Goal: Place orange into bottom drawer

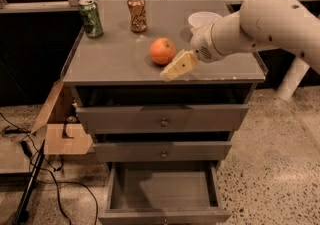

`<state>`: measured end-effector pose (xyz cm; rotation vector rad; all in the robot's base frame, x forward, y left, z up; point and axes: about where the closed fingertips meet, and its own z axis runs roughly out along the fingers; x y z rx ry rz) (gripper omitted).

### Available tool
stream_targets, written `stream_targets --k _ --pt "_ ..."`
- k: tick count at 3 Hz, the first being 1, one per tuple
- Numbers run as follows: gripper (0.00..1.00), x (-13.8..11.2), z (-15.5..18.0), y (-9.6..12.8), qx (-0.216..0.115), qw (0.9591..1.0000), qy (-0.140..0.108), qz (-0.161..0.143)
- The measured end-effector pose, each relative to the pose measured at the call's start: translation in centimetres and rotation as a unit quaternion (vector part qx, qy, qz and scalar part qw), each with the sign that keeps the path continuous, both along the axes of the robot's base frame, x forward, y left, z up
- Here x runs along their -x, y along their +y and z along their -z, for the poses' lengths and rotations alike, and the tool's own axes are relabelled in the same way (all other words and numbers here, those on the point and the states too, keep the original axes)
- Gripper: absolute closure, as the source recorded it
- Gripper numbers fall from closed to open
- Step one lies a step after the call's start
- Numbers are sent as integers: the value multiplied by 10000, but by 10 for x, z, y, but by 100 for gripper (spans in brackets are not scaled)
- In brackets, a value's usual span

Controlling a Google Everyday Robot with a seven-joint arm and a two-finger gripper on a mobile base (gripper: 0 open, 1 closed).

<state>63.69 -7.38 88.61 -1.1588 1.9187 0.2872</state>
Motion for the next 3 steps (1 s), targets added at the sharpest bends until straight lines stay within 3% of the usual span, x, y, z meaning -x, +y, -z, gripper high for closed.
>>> stream_targets --k 2,3 --pt "0 -32 16 24 -182 9992 -356 27" --pt "0 -47 27 40 -270 9991 -340 2"
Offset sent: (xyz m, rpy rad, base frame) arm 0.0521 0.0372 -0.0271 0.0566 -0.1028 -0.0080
